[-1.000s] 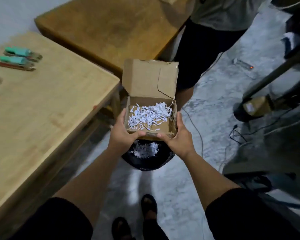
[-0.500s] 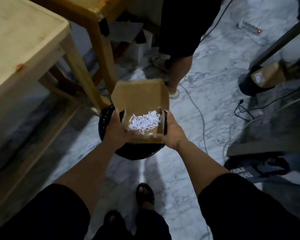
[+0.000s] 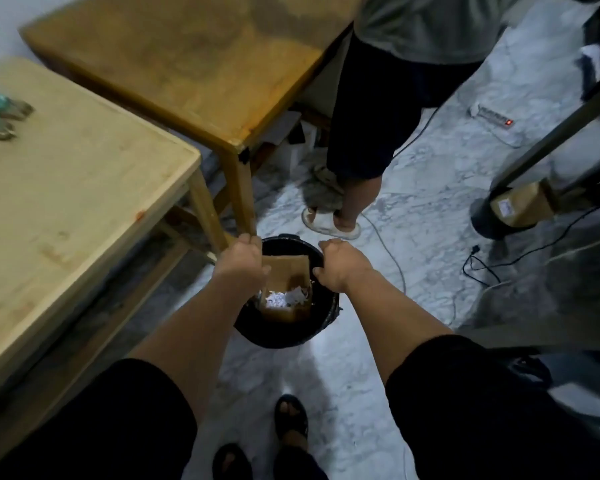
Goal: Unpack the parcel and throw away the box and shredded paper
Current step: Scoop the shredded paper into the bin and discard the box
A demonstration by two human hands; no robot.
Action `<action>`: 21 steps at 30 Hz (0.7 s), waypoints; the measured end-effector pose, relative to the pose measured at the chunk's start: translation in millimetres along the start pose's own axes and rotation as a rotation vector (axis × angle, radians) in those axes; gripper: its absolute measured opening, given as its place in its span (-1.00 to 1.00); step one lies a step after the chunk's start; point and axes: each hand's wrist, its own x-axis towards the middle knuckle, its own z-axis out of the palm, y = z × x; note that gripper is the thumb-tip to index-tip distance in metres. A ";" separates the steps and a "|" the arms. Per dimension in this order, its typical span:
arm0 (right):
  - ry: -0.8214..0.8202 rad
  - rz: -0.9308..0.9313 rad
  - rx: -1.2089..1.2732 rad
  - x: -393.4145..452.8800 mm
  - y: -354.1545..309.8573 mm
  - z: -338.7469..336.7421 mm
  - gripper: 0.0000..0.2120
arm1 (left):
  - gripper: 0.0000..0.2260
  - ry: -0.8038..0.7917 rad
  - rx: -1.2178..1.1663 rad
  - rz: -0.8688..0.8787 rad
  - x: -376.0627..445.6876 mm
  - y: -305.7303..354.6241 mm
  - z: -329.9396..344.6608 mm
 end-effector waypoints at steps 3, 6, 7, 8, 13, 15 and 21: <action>0.062 -0.045 -0.070 -16.6 -19.8 -52.6 -0.52 | -0.56 0.059 0.048 -0.005 -13.4 3.8 -58.4; 0.139 -0.087 -0.087 -30.1 -46.5 -104.3 -0.58 | -0.53 0.123 0.057 -0.034 -25.3 -0.8 -115.2; 0.151 -0.106 -0.096 -34.1 -56.9 -120.7 -0.58 | -0.52 0.144 0.052 -0.053 -30.0 -3.2 -133.5; 0.157 -0.129 -0.107 -38.3 -68.3 -136.7 -0.58 | -0.52 0.173 0.042 -0.075 -35.2 -5.8 -151.7; 0.215 -0.234 -0.181 -53.3 -131.4 -202.0 -0.55 | -0.54 0.307 -0.006 -0.173 -63.0 -31.9 -228.4; 0.244 -0.263 -0.194 -55.0 -159.7 -217.8 -0.57 | -0.54 0.359 -0.007 -0.223 -73.9 -48.9 -250.0; 0.290 -0.470 -0.222 -58.5 -244.4 -236.7 -0.55 | -0.50 0.415 -0.040 -0.399 -107.9 -113.8 -283.8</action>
